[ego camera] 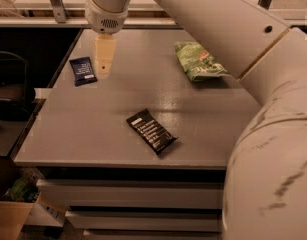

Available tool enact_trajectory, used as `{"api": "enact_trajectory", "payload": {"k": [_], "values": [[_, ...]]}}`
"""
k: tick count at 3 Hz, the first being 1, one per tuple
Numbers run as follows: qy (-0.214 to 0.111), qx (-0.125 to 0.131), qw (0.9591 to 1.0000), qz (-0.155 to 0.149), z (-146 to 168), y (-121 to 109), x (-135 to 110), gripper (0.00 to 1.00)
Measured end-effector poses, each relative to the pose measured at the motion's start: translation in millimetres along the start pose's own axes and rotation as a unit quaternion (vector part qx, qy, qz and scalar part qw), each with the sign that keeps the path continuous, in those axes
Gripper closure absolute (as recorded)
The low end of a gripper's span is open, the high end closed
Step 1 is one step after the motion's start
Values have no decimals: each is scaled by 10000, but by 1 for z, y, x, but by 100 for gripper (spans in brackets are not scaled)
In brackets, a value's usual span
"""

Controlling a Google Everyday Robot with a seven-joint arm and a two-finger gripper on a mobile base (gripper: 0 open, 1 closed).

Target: Pick rxbar blueberry

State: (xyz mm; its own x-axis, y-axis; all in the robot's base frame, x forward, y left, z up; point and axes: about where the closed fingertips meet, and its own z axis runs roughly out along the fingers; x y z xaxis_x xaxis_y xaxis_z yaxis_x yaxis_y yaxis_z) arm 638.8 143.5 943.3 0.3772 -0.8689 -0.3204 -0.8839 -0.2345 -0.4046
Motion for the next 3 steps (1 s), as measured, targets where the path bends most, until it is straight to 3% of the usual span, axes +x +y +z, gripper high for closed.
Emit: {"api": "enact_trajectory", "payload": {"k": [1,2,3], "values": [[-39,-105,9991,-413,9,-6,5,0],[-132,-326,9933,-1096,29,-18,20,0],[-114,-462,9811,-1874,46,-26,36,0]]}}
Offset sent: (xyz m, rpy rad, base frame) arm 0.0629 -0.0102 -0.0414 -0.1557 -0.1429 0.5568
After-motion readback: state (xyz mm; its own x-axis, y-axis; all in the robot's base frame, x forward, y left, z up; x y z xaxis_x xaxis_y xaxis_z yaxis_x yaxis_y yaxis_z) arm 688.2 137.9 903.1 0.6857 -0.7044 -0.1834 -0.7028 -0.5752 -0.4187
